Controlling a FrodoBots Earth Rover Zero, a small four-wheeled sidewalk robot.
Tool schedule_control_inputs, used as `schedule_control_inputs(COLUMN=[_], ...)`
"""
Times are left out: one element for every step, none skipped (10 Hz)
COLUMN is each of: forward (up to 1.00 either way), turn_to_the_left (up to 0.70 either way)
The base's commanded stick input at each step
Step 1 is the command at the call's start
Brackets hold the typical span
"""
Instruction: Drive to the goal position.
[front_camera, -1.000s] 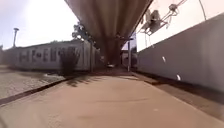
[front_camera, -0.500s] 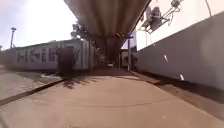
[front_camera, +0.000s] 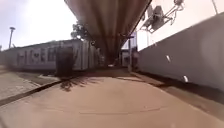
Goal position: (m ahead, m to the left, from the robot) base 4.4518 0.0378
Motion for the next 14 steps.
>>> schedule_control_inputs(forward=[0.50, 0.50, 0.50, 0.50, 0.50, 0.50, 0.50, 0.50, 0.50, 0.50, 0.50, 0.50, 0.50, 0.50], turn_to_the_left=[0.00, 0.00, 0.00, 0.00, 0.00, 0.00, 0.00, 0.00, 0.00, 0.00, 0.00, 0.00, 0.00, 0.00])
